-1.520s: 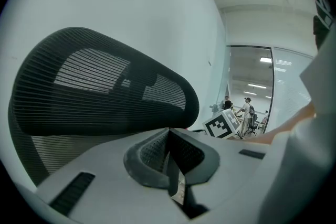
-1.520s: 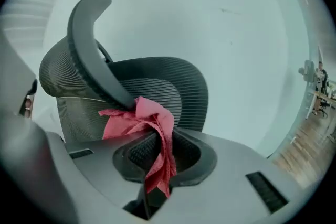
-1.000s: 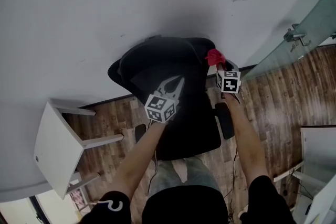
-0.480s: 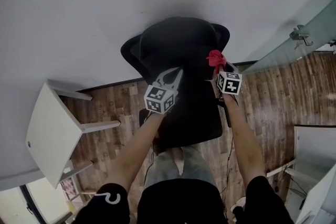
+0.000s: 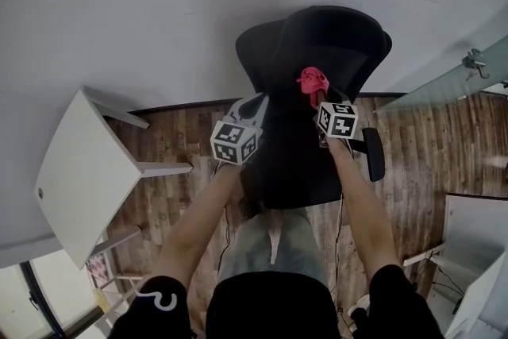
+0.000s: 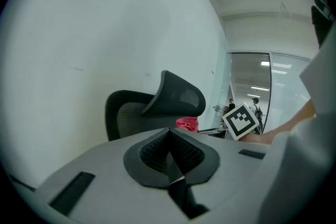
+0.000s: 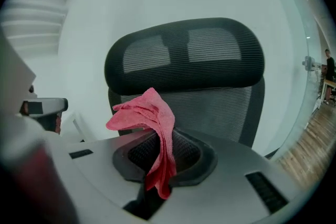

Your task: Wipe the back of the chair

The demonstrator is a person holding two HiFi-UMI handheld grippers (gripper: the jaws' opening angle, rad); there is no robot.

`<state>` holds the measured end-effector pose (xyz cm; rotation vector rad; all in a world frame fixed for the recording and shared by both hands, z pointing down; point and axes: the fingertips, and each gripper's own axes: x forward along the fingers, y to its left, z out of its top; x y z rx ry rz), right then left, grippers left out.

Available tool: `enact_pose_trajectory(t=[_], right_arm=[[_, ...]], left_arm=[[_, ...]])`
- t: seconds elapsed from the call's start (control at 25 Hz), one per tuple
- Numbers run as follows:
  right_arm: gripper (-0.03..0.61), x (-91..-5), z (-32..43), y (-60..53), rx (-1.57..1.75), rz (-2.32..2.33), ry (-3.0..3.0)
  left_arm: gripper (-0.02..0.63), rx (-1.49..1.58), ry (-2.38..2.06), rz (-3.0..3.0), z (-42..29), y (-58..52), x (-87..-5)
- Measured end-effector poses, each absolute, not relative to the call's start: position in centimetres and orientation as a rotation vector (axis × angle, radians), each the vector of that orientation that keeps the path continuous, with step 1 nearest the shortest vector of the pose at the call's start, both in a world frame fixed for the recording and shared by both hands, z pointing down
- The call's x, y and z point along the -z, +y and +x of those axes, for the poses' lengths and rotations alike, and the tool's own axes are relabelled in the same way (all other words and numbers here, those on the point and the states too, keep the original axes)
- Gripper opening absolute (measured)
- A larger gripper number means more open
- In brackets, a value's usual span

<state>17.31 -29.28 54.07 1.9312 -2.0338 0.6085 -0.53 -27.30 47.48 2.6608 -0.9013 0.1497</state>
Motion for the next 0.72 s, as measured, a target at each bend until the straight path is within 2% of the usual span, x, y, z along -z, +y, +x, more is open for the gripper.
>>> enact_pose_trajectory(t=[0.2, 0.4, 0.72], right_arm=[[0.071, -55.5, 9.4, -30.9, -0.614, 1.843, -2.092], [0.071, -56.7, 5.3, -32.1, -0.619, 1.774, -2.135], [0.069, -58.2, 2.5, -34.9, -0.692, 1.79, -2.171]], left_arm=[[0.025, -0.126, -0.957, 2.601, -6.9, -26.9, -49.8], [0.025, -0.136, -0.991, 2.566, -11.6, -27.0, -51.9], [0.025, -0.13, -1.015, 2.463, -11.6, -27.3, -55.1]])
